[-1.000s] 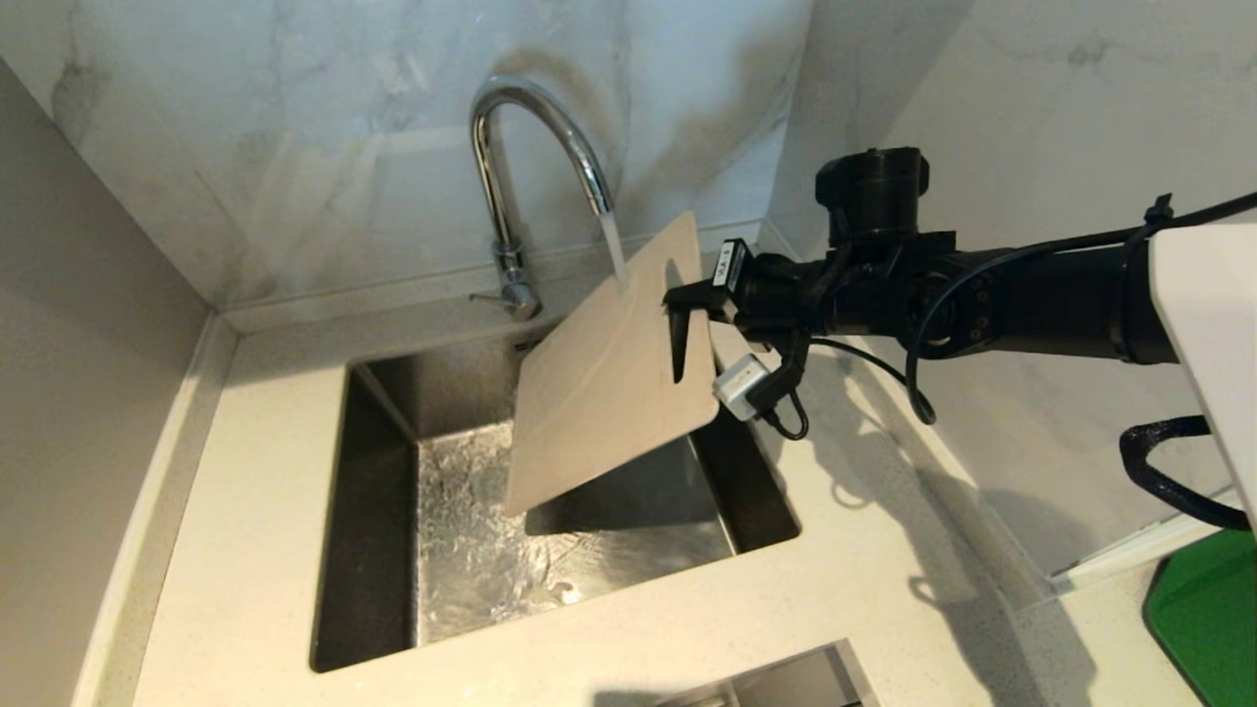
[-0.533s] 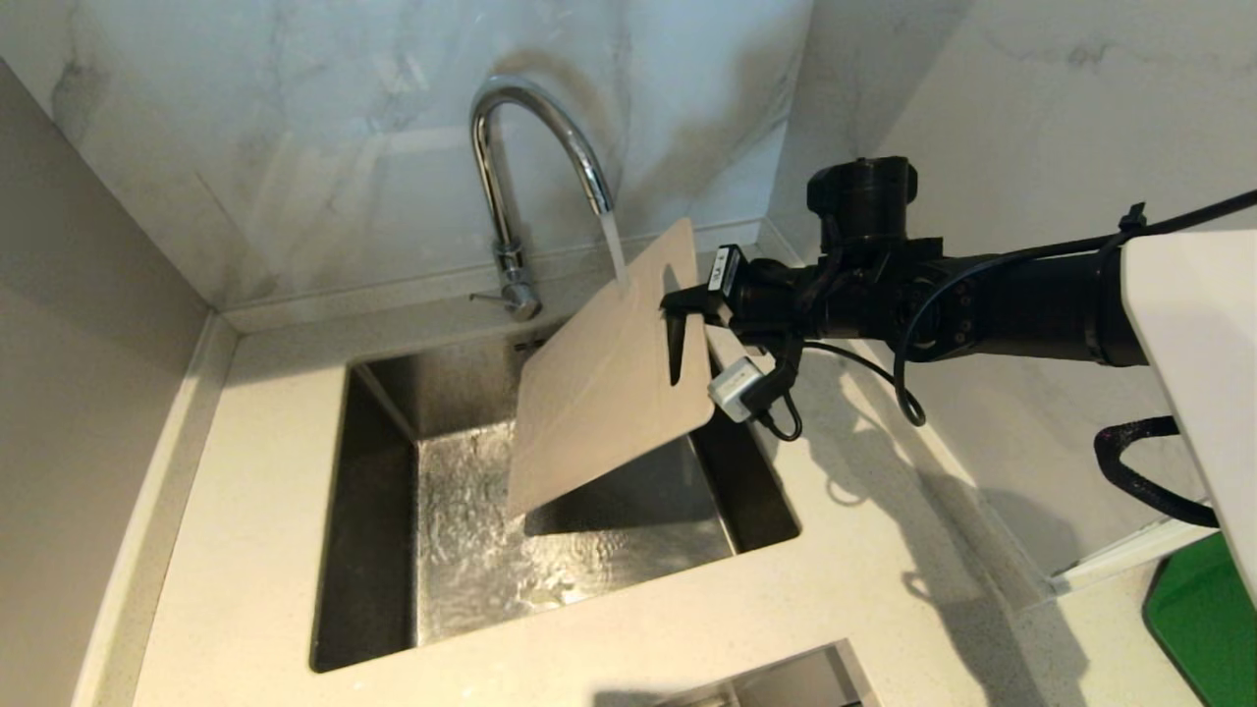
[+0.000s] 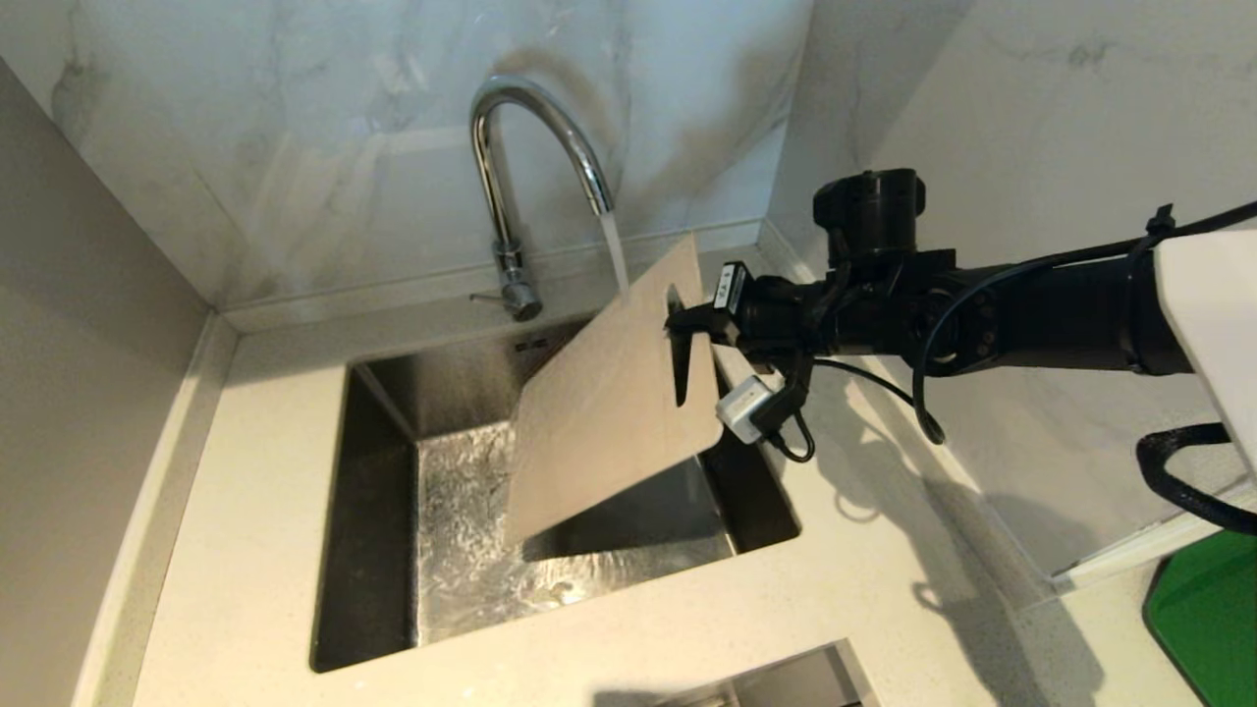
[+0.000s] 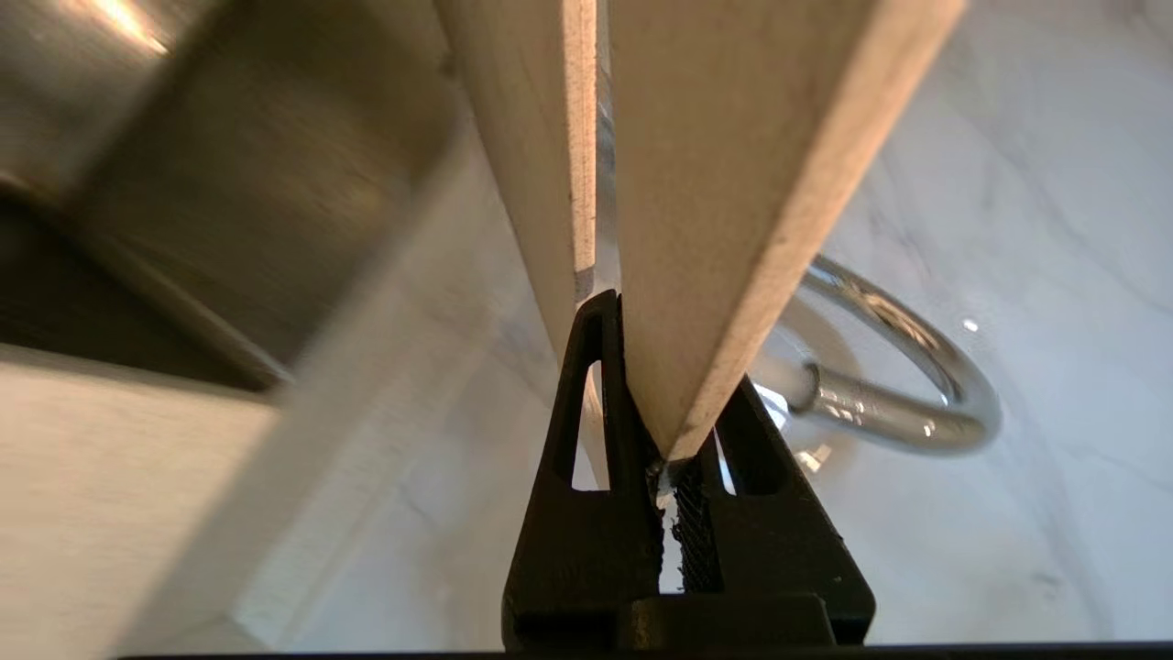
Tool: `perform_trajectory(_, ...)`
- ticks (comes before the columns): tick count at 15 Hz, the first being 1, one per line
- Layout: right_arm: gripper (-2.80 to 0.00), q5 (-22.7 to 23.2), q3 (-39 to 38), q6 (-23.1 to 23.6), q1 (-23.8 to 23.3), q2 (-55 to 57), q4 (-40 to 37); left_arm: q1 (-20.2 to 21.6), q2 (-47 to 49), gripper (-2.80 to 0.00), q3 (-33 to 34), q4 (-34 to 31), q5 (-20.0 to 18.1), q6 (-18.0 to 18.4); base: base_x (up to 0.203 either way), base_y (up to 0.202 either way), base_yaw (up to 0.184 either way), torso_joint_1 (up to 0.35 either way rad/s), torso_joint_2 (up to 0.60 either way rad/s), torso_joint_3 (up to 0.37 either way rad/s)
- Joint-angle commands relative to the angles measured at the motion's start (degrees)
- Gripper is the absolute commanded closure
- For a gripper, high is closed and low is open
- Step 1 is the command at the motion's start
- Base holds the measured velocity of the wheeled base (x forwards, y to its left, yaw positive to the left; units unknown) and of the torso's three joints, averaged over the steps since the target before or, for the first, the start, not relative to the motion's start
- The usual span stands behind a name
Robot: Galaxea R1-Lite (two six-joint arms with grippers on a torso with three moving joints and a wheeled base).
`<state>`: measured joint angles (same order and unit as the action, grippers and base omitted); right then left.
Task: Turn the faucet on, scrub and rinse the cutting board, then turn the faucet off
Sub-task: Scrub the cutting board underwater
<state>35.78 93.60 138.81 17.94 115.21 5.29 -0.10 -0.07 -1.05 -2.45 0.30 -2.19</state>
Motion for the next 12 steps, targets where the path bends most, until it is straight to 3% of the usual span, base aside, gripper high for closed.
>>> perform_trajectory(1, 0.0, 0.17, -3.83, 1.0, 0.04, -4.49, 0.3, 0.01, -0.01, 0.0, -0.01, -0.01, 0.04, 0.0, 0.0, 0.0, 0.0, 0.0, 0.0, 0.0)
perform_trajectory(12, 0.0, 0.16, -12.75, 0.14, 0.42, -14.27, 0.59, 0.1, 0.16, 0.0, -0.27, -0.53, 0.14, 1.23, 0.0, 0.0, 0.0, 0.0, 0.0, 0.0)
